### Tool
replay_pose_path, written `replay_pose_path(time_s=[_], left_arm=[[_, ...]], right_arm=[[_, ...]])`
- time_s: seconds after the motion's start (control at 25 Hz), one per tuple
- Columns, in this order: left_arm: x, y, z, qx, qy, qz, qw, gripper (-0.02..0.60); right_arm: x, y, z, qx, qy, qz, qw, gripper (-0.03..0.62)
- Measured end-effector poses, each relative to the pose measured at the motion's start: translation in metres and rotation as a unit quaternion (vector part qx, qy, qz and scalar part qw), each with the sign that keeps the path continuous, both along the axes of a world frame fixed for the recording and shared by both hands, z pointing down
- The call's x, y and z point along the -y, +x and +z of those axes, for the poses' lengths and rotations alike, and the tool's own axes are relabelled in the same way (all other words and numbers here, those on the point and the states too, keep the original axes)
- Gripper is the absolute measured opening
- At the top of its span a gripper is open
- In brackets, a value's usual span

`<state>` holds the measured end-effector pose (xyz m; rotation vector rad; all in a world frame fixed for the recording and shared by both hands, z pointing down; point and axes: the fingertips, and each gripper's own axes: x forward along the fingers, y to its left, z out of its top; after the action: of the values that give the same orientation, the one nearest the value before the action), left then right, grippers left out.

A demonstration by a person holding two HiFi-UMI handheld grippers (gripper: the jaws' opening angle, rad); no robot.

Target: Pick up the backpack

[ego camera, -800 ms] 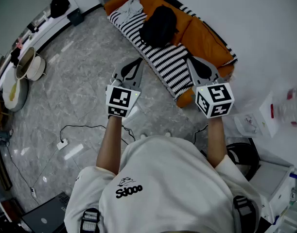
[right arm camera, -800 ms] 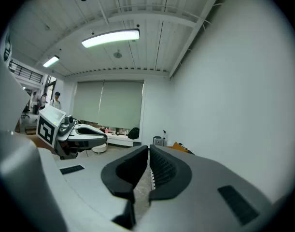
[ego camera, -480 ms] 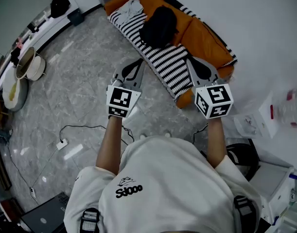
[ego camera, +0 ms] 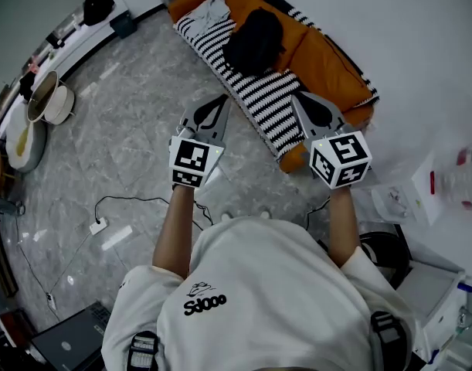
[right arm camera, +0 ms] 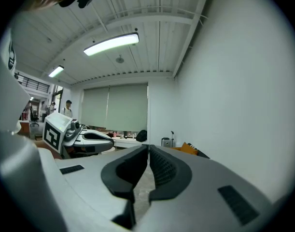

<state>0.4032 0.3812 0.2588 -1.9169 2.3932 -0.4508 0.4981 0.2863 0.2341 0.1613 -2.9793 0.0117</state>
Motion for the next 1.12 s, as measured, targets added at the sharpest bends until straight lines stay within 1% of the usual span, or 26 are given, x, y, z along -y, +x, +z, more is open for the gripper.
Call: replay_pose_path(time_s=[0.36,0.6,0.72,0.88,1.0,1.12], left_arm=[[0.027,0.014,0.009,-0.003,-0.008,-0.015,0.9998,0.021],[0.041,0.02,0.018,-0.004,-0.011,-0.035,0.9993,0.021],[0.049,0.02,0.02,-0.008,-0.013,-0.039,0.9991,0.021],[0.06,0.005,0.023,-0.011,-0.012,-0.044,0.9989,0.021],[0.071,-0.015,0.029,-0.011,-0.015,-0.044,0.9988,0.021],[0.084,-0.042,0.039,-0.014,-0.016,-0.043,0.9988,0.021]], right_arm=[[0.03,0.008,0.009,-0.006,-0.004,-0.014,1.0,0.04],[0.056,0.014,0.021,-0.011,-0.008,-0.016,1.0,0.038],[0.064,0.014,0.026,-0.012,-0.022,-0.03,0.999,0.038],[0.072,0.002,0.029,-0.007,-0.046,-0.052,0.998,0.035],[0.084,-0.015,0.036,-0.01,-0.053,-0.053,0.997,0.034],[0.098,-0.04,0.043,-0.013,-0.056,-0.049,0.997,0.034]])
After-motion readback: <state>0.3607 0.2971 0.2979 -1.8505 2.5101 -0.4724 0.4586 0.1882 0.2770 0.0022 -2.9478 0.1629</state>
